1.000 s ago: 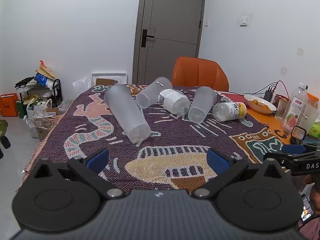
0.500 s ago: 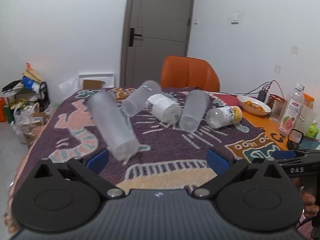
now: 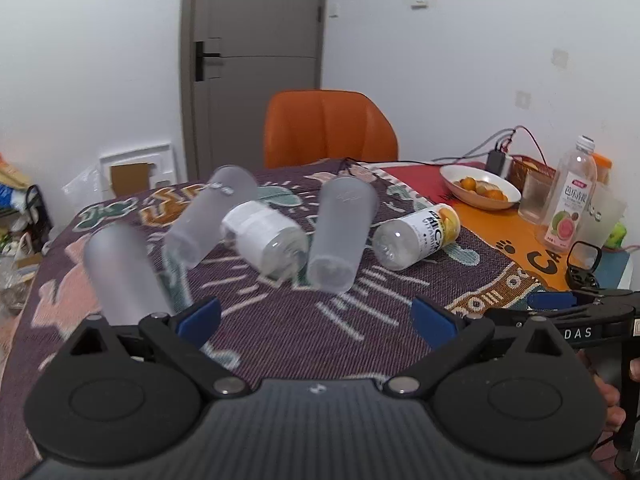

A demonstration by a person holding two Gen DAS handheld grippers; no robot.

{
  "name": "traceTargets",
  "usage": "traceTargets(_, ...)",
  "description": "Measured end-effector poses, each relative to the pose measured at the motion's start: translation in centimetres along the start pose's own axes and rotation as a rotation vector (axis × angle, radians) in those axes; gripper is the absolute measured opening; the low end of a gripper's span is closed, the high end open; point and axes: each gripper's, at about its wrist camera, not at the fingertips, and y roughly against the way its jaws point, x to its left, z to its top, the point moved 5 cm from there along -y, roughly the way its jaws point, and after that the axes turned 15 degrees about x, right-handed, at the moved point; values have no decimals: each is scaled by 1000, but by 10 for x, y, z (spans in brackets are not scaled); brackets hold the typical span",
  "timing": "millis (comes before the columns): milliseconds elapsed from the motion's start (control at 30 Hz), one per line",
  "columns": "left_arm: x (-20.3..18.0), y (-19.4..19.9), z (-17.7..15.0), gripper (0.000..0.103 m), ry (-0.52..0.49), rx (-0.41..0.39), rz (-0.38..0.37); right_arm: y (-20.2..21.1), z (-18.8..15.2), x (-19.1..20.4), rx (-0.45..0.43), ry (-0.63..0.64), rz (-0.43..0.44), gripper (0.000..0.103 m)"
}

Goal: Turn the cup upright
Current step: 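Move the right tool toward the lying vitamin C bottle and open it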

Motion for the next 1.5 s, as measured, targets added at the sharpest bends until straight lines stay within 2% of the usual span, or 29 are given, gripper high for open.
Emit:
traceTargets(333,-35,-44,52,101,-139,40,-41,-8,26,-35,-21,-59,12,103)
traceTargets(467,-51,-61,67,100,-185,58,-50,-13,30,-50,-12,-89,25,91)
traceTargets(667,-75,-87,85,98,-249,82,-59,-14,31,-69,-14,-107,27,88)
traceTargets(933,-109,-122,102,97,-340,117,-72,-13,40,-100,-46,-141,3,88)
traceTargets(1033,-116,-138,107,86,-362,151,-79,-15,45,-107,-52,-149,0,88)
traceTargets(1133,-122,-152,112,86,-372,177,-78,-19,50,-117,-48,-166,-6,88)
traceTargets(1200,-126,-161,115,86,-386,190,-79,-21,51,-122,-42,-183,-8,93)
traceTargets(1500,-142,-195,126,86,-517,251,-63,-32,51,-137,-23,-220,-19,101)
